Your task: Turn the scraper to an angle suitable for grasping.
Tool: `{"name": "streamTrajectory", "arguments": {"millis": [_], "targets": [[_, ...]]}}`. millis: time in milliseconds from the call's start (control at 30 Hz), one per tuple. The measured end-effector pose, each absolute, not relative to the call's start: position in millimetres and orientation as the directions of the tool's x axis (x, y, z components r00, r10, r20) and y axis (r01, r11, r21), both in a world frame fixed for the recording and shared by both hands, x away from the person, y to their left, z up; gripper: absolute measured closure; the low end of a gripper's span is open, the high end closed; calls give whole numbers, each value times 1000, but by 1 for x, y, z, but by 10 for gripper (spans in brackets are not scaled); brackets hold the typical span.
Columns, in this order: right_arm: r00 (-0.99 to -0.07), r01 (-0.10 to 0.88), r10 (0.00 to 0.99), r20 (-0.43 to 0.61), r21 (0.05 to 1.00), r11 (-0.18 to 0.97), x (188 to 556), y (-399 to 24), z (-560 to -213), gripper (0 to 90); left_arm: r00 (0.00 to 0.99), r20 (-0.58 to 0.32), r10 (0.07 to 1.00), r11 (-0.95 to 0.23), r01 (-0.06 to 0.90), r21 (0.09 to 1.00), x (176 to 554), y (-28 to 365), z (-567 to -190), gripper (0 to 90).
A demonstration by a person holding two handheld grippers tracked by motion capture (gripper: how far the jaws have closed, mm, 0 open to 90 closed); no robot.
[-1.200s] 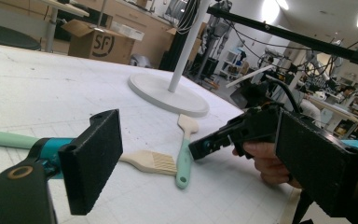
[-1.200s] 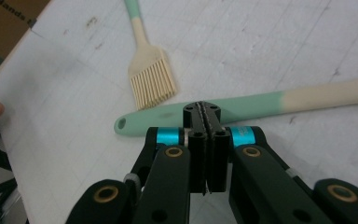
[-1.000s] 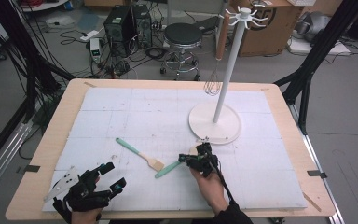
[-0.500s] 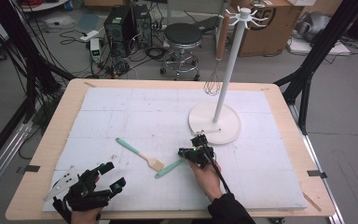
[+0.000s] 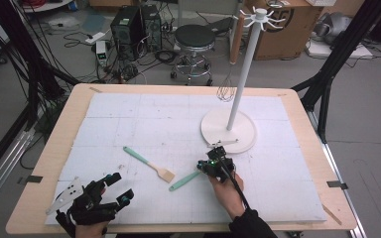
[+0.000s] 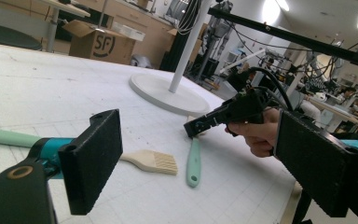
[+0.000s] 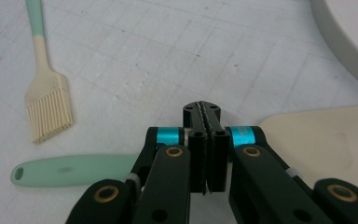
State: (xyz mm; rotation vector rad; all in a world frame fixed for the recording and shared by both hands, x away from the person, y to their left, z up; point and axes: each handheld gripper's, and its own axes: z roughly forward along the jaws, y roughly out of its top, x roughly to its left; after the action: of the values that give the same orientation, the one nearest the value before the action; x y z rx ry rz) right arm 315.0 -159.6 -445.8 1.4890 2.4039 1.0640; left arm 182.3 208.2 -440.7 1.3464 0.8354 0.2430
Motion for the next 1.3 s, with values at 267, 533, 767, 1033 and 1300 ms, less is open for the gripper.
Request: {"name": "streamTrajectory", "arguments": {"millis": [267, 533, 767, 1033, 1300], "targets": [[-493, 737, 831, 256, 631, 242, 300, -181, -447, 894, 695, -388, 606, 244, 302, 922, 182, 208, -441, 159], [-514, 712, 806, 293, 669, 211, 288, -196, -448, 894, 696, -388, 605, 243, 303, 922, 183, 206, -440, 158], [-547, 754, 701, 457, 633, 176, 259, -189, -447, 894, 696, -387, 605, 240, 305, 922, 184, 205, -441, 158], [-622, 733, 661, 421, 611, 300, 232, -156, -456, 892, 698, -386, 603, 244, 299, 923, 182, 205, -440, 158], [-625, 720, 670, 401, 627, 297, 249, -143, -456, 894, 698, -386, 603, 246, 298, 923, 182, 206, -440, 158]]}}
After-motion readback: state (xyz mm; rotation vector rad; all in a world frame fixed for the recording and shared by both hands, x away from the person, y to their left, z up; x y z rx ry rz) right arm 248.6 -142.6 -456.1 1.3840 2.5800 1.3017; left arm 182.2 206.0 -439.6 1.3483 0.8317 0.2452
